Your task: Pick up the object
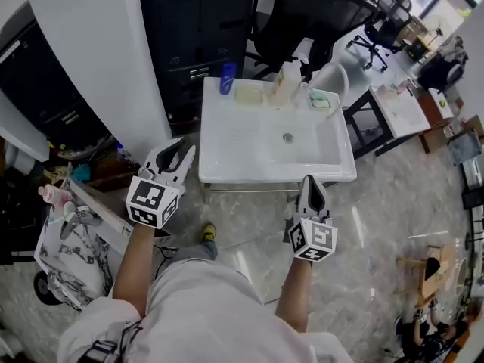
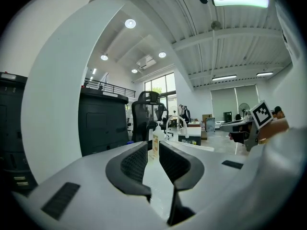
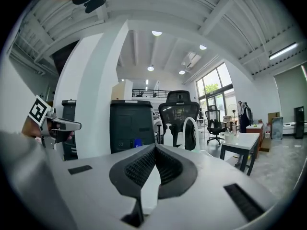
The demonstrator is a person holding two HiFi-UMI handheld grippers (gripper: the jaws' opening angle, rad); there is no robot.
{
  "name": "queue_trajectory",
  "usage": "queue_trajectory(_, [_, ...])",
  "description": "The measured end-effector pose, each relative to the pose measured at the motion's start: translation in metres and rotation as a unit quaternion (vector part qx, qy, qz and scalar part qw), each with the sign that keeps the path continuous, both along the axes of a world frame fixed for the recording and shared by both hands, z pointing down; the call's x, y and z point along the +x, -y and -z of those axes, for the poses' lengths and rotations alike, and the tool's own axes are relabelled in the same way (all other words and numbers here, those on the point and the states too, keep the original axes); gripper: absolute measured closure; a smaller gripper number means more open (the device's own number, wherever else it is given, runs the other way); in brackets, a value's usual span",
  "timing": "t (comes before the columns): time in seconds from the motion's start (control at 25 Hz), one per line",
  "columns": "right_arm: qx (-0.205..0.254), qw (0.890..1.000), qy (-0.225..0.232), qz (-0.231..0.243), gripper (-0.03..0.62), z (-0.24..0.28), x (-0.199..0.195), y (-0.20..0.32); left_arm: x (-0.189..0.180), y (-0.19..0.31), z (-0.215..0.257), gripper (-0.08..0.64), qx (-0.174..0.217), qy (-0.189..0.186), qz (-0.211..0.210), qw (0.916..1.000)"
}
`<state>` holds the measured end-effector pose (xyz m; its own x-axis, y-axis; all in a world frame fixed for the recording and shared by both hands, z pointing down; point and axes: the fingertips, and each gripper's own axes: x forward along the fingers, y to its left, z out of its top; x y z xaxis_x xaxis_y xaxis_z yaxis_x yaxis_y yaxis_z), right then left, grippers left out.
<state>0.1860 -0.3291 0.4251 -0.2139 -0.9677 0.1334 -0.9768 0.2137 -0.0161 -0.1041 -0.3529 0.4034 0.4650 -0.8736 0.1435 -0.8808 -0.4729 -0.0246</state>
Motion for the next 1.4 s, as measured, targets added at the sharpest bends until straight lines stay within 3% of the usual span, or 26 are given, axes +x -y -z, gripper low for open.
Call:
queue_trajectory(0.52, [-0.005, 0.999, -0.04, -0.019, 0.584, -0.001, 0.005, 0.088, 0.014, 0.106, -0.016, 0.491, -0.011, 0.0, -0.035, 0.9993])
queue_trajectory(1.0, [0.009, 1.0, -0.013, -0.002, 0.584, -0.009, 0.031, 0.155, 0.065, 0.172, -0.043, 0.491, -0.038, 0.04, -0.056, 0.9969])
queue_trajectory(1.4, [-0.017, 0.999, 0.021, 0.031, 0.584, -0.037, 0.055, 0.226, 0.121, 0.245, -0.073, 0.491, -0.064, 0.101, -0.081, 0.9895])
